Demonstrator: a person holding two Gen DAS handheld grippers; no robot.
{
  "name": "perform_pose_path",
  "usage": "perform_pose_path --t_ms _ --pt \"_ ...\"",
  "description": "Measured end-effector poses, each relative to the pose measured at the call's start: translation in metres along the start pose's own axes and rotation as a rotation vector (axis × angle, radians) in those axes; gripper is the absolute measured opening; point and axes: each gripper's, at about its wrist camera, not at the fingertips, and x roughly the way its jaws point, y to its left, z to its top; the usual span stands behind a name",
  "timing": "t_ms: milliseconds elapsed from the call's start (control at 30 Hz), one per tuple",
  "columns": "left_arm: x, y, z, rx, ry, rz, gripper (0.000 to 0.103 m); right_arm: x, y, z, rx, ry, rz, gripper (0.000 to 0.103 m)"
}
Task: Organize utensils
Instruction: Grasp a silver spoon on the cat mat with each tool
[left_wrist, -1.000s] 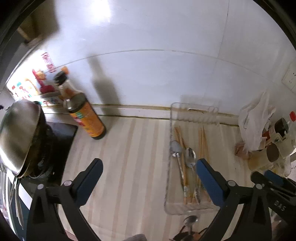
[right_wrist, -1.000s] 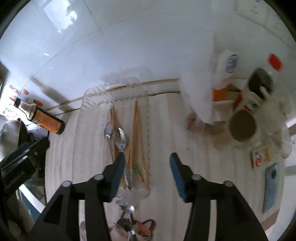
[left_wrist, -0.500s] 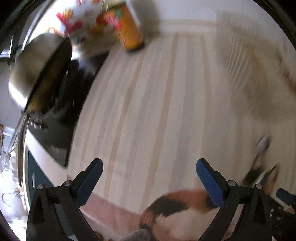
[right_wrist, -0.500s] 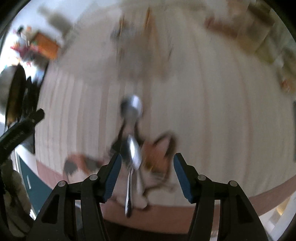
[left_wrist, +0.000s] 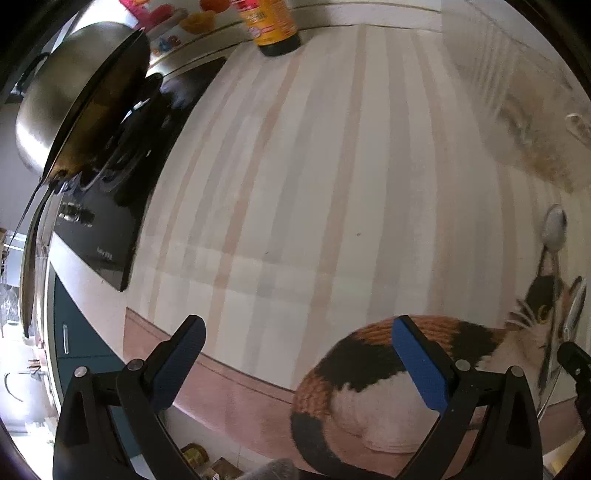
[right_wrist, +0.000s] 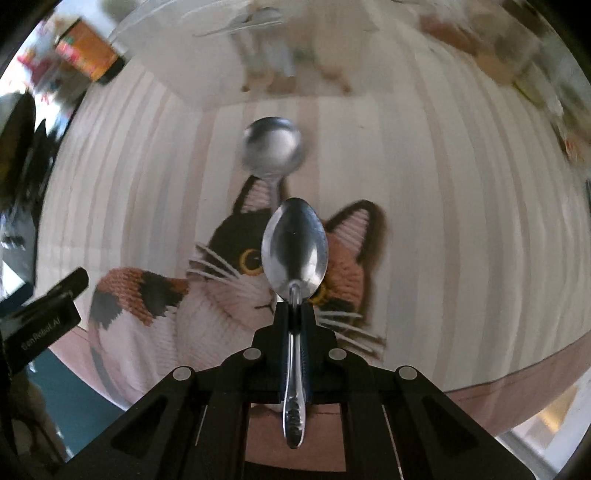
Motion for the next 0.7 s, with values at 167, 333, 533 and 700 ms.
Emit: perform_pose_path --t_ms 167,333,533,700 --pt "-0.01 -0.028 0.006 0.036 -0.006 -0.069 0.103 -0.016 -0.043 0.001 0.091 -0.045 -0.009 0.006" --pt "-0.018 -0.085 0.014 0.11 0.023 -0.207 0.102 -0.022 -0.097 0.007 0.19 -0.064 -0.062 0.006" --pt "-0.007 -0.153 0.03 0.153 0.082 -0.328 0.097 -0.023 -0.153 0.017 0.282 -0.082 -0.112 0.006" --pt "0.005 -0.191 0.036 0.194 0.077 -0.289 0.08 -0.021 -0.181 0.023 0.333 -0.09 -0.118 0.006"
